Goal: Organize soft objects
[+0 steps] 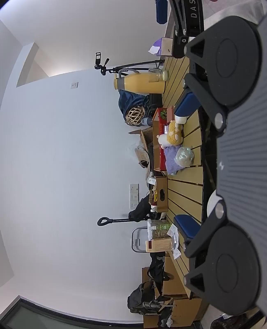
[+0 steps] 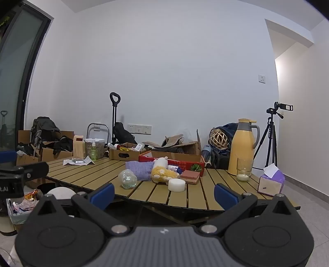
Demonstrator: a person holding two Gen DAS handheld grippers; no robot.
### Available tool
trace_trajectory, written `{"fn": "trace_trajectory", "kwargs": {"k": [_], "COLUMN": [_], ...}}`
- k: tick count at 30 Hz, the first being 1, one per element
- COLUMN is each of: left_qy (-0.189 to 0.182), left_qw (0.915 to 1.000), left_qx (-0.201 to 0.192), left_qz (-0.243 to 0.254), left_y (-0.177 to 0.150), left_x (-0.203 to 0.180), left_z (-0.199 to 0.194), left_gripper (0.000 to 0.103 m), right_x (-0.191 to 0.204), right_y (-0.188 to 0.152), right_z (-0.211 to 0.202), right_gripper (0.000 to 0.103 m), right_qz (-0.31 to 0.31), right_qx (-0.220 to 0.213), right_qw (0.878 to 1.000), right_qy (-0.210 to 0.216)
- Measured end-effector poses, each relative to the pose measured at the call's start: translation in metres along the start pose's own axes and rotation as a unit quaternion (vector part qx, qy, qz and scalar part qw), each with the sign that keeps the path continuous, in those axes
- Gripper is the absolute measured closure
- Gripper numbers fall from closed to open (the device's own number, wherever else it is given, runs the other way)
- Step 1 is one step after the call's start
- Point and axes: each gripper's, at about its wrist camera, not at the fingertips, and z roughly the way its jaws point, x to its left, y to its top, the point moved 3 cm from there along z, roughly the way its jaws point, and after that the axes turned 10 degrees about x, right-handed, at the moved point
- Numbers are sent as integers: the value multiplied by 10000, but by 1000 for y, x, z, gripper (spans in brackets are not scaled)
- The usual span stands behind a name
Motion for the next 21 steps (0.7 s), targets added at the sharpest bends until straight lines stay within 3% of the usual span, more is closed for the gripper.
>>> {"fn": "trace_trajectory", "kwargs": {"k": [21], "left_qy": [19], "left_qw": [10000], "left_qx": [-74], "left_qz": [21], "left_y": [5], "left_x": [-1], "left_z": [-4], "left_gripper": [0], "right_x": [1], "right_y": [1], "right_z": [-9], "right_gripper": [0], "right_qz": [-32], "right_qx": [-92], "right_qw": [9999], "right_qy": [-23]}}
